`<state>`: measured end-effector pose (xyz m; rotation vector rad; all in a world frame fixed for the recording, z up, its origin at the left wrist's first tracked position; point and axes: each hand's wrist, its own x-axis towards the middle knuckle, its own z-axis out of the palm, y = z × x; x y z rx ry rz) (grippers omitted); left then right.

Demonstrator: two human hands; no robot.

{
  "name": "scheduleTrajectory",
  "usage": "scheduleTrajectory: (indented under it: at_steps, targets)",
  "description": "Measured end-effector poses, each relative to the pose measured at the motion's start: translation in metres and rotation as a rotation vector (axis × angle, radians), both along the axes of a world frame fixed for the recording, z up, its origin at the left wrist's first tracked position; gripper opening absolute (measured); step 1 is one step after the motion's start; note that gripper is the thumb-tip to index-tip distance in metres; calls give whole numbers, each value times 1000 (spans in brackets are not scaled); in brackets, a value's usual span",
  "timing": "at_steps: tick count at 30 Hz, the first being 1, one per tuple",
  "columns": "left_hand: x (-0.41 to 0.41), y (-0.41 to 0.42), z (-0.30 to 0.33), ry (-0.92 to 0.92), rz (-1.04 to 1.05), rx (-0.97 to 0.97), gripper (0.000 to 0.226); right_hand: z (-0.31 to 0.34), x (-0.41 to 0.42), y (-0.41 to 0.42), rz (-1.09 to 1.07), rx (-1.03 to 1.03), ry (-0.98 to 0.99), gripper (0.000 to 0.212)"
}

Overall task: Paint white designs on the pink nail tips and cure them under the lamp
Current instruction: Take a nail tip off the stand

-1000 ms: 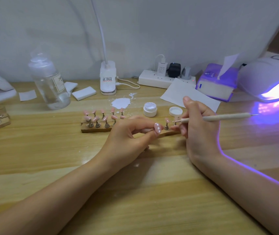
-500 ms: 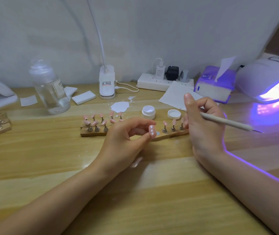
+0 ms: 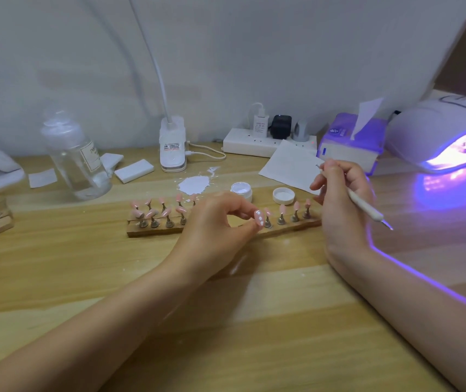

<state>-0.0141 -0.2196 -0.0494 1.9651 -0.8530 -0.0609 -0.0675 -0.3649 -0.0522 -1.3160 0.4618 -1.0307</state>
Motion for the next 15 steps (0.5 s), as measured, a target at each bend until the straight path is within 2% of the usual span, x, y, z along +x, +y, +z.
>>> scheduleTrajectory:
  at_steps: [15]
  targets:
    - [0, -10, -4, 36, 48, 65, 18, -1, 2, -2, 56, 20, 91, 19]
